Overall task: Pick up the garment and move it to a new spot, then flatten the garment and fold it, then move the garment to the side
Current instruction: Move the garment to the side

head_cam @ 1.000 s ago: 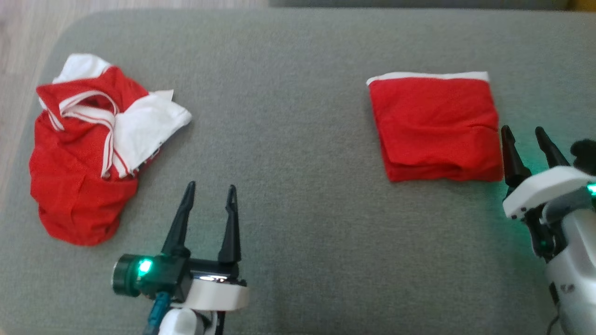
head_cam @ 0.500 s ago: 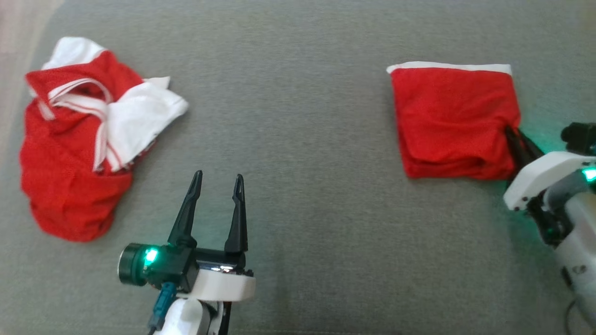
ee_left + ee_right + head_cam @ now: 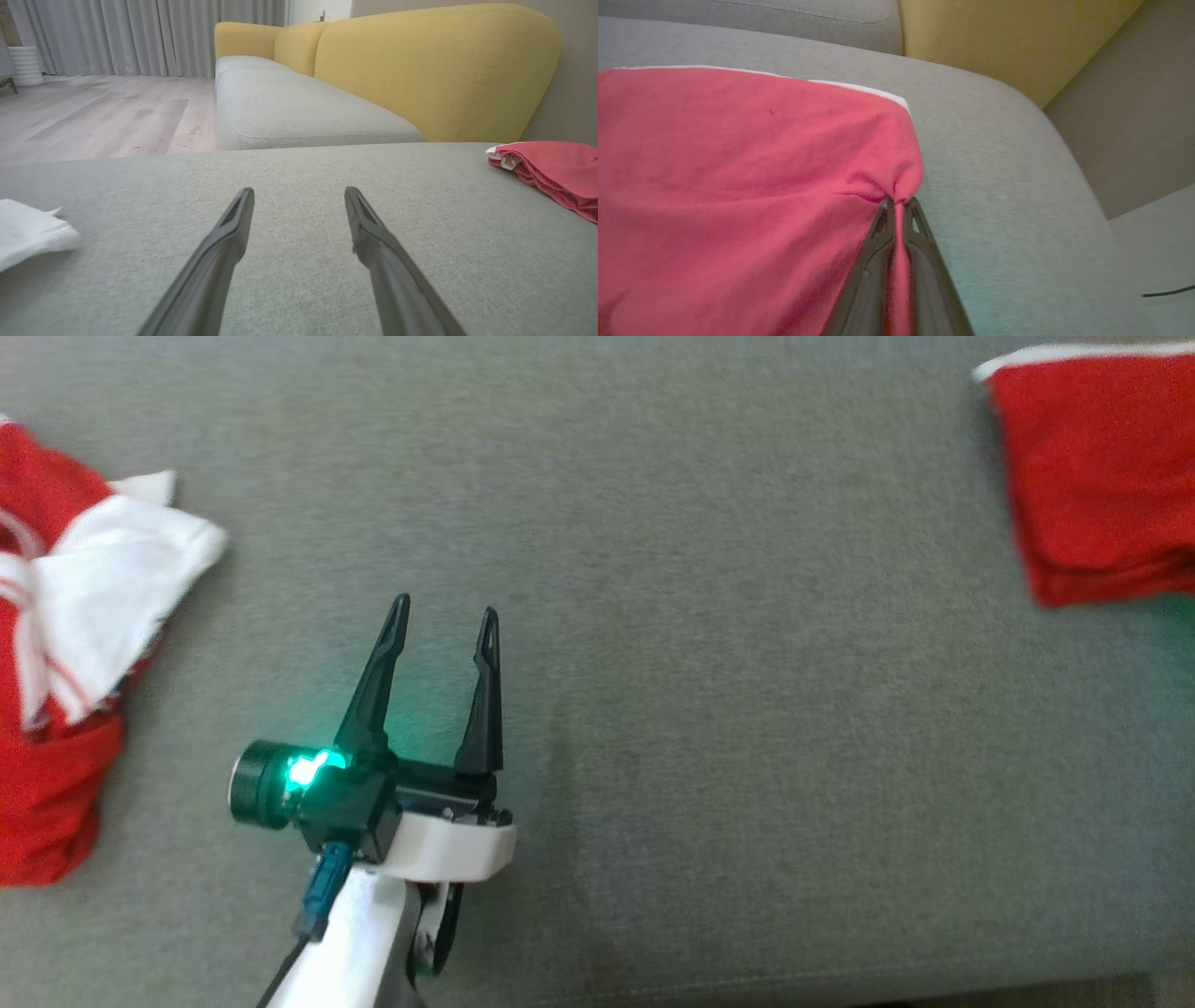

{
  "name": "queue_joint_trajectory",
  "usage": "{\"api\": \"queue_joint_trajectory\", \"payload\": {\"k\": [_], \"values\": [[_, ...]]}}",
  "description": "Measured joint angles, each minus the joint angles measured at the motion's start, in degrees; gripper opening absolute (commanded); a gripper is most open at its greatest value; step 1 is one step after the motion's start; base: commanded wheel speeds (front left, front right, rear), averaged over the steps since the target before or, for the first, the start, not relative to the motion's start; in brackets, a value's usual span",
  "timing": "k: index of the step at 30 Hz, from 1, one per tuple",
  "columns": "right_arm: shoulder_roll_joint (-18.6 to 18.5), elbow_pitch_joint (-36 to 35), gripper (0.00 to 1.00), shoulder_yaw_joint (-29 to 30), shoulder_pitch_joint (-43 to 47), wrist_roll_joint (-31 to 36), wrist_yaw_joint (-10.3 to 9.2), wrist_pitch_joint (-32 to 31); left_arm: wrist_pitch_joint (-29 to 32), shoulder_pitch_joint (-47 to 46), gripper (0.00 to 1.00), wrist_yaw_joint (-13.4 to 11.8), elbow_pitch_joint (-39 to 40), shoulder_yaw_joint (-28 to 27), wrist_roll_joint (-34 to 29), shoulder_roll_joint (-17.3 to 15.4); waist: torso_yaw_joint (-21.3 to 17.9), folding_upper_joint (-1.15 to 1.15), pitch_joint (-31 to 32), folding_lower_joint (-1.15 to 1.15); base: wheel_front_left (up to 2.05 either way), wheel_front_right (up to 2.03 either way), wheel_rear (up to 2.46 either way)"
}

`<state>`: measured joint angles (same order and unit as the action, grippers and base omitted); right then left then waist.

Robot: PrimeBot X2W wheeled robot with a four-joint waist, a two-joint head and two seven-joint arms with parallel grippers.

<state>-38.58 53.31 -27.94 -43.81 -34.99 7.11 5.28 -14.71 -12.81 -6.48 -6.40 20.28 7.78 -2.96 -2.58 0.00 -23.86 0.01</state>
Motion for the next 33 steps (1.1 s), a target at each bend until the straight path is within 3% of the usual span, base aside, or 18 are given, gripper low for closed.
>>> {"api": "queue_joint_trajectory", "payload": {"k": [7,8,9,14,21,27,33], "values": [[-3.55,3.67,0.0,0.45,-5.39,6.48,0.0,3.99,0.0,-2.41,1.0,0.9,-0.86,-0.02,-0.81,0.01,-3.46,0.0,-3.04,0.0,0.0,0.0,0.0],[-3.72,4.5,0.42,0.82,-6.21,7.77,0.0,4.58,0.0,-2.64,1.0,0.99,-0.91,-0.01,-0.85,0.01,-3.81,0.0,-3.23,0.0,0.0,0.0,0.0],[-3.77,5.39,1.0,1.35,-7.01,8.95,0.0,5.09,0.0,-2.86,1.0,1.0,-1.12,0.0,-1.11,0.02,-4.09,0.0,-3.31,0.0,0.0,0.0,0.0],[-2.32,9.87,1.0,4.36,-9.19,14.67,0.0,6.84,0.0,-3.47,1.0,1.01,-2.53,0.18,-1.2,0.01,-4.08,0.0,-1.41,-0.02,0.0,0.0,0.0],[7.19,11.54,1.0,11.03,-4.29,15.51,0.0,8.72,-0.01,-1.77,1.0,0.9,-4.23,0.73,2.52,0.02,-2.25,0.0,5.26,-0.02,0.0,0.0,0.0],[15.02,-1.82,1.0,14.49,13.79,14.3,0.0,8.93,0.0,3.81,1.0,-0.19,-7.97,0.51,4.74,0.03,0.24,0.0,13.59,-0.03,0.0,0.0,0.0],[23.02,-16.63,1.0,13.69,31.49,14.63,0.0,8.93,0.0,10.27,1.0,-0.9,-12.28,-1.47,3.13,-0.08,2.69,0.0,22.31,-0.04,0.0,0.0,0.0]]}}
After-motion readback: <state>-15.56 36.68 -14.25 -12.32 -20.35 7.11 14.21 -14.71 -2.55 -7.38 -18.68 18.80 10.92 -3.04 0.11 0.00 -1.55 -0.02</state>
